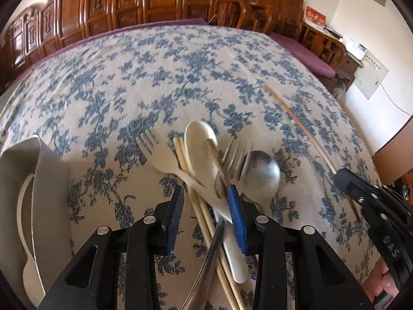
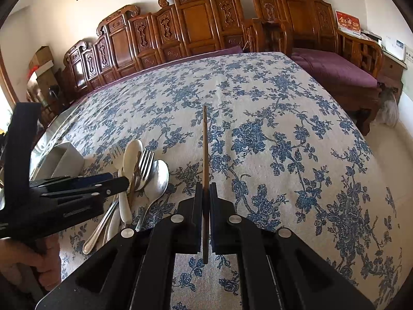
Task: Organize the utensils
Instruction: 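Grasp the white plastic fork with the left tool while the right tool holds the chopstick, then carry the white fork into the grey tray and open the left tool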
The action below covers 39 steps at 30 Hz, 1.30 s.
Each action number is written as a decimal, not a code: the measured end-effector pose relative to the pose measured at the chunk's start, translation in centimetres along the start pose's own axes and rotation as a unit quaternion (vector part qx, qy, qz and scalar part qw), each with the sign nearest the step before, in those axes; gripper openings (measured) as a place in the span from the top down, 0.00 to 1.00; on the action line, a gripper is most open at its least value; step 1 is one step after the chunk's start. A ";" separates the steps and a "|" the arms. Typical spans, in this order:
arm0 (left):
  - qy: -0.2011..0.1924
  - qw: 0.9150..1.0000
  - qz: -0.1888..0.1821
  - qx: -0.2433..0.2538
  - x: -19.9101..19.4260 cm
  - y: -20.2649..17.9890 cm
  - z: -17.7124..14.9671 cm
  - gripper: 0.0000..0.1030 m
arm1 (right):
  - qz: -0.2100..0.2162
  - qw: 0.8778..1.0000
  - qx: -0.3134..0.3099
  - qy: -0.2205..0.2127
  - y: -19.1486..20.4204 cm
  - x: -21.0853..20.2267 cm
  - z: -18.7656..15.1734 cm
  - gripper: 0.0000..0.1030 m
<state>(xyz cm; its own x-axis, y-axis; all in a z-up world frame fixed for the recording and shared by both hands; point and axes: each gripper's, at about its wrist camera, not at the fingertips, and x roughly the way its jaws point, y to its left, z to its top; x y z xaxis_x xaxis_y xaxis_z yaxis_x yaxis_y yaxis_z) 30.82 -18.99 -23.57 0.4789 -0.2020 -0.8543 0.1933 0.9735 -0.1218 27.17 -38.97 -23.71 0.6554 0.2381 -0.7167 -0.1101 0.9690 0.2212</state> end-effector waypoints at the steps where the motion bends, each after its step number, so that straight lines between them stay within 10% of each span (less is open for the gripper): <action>1: 0.004 1.000 -0.003 -0.005 0.1 0.2 0.0 0.68 | 0.000 1.000 0.000 0.000 0.0 0.0 0.0 0.94; 15: 0.009 1.000 -0.008 -0.024 -0.6 2.7 -1.0 0.93 | 0.002 1.000 -0.004 0.000 0.5 0.1 0.0 0.94; 39: -0.058 0.997 0.037 0.026 -10.4 5.3 -2.7 0.93 | 0.030 0.997 -0.071 -0.005 6.8 -1.5 -1.0 0.94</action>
<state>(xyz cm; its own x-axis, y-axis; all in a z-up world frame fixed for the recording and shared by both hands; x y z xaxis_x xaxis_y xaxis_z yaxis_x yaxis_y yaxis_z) 24.60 -11.44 -16.73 0.5892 -0.1443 -0.7950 0.1968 0.9799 -0.0320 24.65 -32.64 -21.77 0.6512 0.2961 -0.6988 -0.2534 0.9527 0.1676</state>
